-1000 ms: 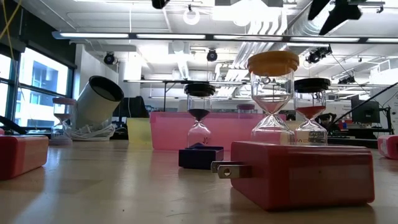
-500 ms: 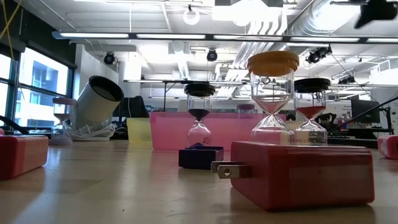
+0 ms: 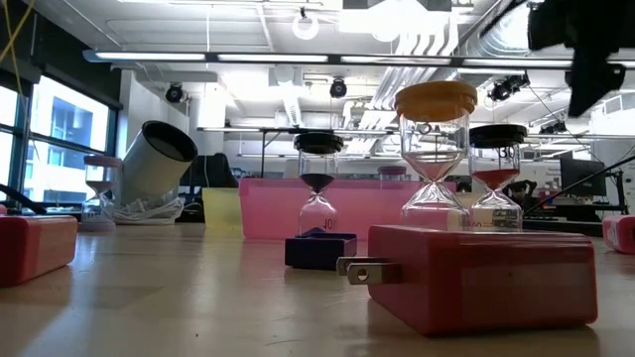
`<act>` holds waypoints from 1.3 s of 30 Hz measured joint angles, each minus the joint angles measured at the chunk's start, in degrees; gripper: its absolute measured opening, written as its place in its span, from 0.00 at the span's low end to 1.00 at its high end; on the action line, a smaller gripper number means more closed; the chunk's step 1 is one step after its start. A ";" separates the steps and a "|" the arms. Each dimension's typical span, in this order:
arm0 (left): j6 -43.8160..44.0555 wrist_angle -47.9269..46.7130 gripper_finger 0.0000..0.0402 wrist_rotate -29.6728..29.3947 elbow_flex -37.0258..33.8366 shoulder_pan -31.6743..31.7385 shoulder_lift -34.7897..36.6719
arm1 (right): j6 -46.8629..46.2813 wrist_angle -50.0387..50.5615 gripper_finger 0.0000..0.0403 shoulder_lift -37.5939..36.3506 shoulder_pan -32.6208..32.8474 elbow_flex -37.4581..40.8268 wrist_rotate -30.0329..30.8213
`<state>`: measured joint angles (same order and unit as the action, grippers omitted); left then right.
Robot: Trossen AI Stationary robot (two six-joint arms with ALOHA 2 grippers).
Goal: Pick & Place Office items
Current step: Put the right pink charger adapter into the yellow bin
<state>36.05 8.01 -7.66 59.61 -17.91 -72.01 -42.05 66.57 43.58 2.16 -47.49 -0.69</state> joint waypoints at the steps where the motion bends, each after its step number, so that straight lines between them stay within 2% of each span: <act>1: 0.00 -0.09 0.73 0.00 0.00 0.00 0.00 | 0.22 -0.34 0.73 0.19 0.07 0.94 -0.84; 5: -0.01 -0.29 0.73 0.00 0.00 0.00 0.00 | -1.45 -3.14 0.73 3.02 0.76 4.13 -4.31; 16: -0.02 -1.62 0.73 0.47 0.00 0.53 0.00 | -5.72 -5.75 0.73 13.33 3.41 4.73 -6.16; 19: -0.02 -1.42 0.73 1.33 0.00 1.60 0.00 | -4.98 -7.02 0.73 16.75 5.48 4.73 -5.93; 28: 4.06 -0.93 0.73 10.48 0.00 5.51 0.02 | -4.86 -7.78 0.73 26.00 11.55 4.71 -1.94; 39: 5.15 -0.92 0.73 11.44 0.00 4.96 0.02 | -4.86 -14.58 0.73 34.75 14.14 4.68 -2.23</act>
<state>41.20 7.09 3.78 59.61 -12.95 -71.99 -46.91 52.00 78.33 16.31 -42.81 -2.92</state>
